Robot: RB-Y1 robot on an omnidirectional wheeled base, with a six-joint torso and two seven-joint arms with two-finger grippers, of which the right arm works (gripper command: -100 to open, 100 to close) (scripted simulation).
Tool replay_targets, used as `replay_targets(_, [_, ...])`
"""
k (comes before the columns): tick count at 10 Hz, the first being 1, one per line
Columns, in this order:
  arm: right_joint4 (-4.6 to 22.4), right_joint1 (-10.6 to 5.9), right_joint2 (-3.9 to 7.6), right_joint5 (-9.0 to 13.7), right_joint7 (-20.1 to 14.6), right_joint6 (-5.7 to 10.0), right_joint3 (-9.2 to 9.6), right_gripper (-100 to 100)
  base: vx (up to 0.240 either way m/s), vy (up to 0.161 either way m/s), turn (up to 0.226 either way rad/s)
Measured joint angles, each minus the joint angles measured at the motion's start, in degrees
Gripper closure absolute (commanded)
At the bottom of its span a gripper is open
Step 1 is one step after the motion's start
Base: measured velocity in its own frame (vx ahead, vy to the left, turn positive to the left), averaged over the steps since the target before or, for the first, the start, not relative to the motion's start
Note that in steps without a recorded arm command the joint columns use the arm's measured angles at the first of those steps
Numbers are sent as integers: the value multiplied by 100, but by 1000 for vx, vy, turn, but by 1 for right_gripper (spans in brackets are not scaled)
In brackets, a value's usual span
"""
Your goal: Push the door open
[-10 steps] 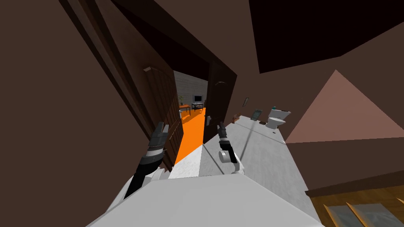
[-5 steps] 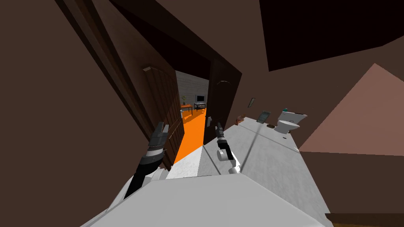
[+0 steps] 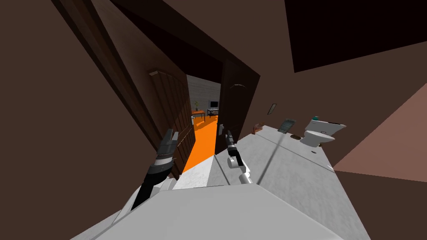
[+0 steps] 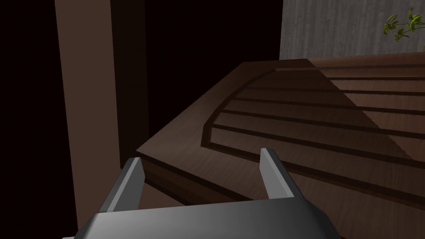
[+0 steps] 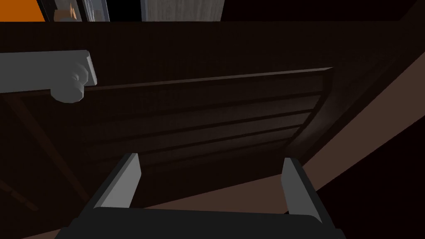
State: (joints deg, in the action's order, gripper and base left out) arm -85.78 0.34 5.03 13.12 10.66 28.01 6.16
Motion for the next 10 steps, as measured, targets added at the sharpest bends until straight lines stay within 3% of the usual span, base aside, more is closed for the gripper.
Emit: replay_targets(10, [1281, -715, -95, 411, 265, -255, 192, -100, 38, -134, 126])
